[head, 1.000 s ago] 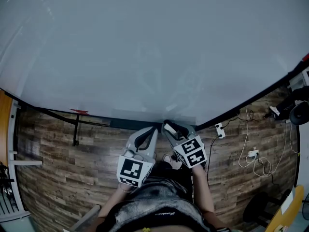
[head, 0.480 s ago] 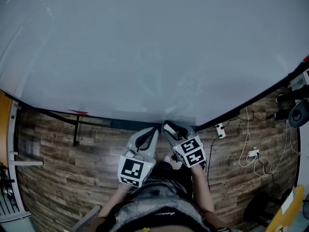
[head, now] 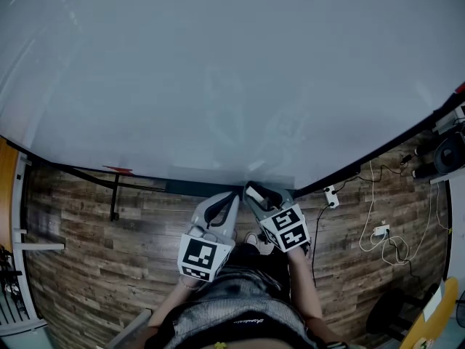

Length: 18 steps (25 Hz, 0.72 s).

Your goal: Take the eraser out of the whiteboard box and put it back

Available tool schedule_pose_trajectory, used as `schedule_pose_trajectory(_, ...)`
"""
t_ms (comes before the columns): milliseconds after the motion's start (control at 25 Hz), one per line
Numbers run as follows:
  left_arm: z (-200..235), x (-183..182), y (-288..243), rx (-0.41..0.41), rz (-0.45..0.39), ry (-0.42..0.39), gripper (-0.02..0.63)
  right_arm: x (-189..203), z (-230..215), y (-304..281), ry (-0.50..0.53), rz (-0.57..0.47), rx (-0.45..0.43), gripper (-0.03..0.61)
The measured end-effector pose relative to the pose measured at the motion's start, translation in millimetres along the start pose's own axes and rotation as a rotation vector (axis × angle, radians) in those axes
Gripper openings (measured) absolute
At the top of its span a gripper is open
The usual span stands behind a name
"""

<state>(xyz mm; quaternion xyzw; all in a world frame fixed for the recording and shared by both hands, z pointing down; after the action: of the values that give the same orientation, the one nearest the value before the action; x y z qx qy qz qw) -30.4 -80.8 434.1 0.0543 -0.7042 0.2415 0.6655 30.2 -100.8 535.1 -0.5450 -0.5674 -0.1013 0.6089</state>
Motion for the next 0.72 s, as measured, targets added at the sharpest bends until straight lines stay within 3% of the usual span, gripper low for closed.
schedule_pose_trajectory(720, -0.5, 1.3, 4.9, 0.002, 0.002, -0.003, 0.000, -0.4, 2.1, 0.2, 0.000, -0.006, 0.007, 0.164)
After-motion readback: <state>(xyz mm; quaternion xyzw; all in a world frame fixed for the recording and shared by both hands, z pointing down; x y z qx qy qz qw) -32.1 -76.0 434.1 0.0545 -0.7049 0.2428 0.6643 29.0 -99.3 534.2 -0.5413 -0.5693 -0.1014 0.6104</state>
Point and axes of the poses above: the fingertips, and each gripper's own axes: y backward along the fingers, z to its left, x out of its underside, the point moved 1 cm from there along y, backward along the fingers, and after that the axes turned 14 degrees about -x, right-handed, at the moved point
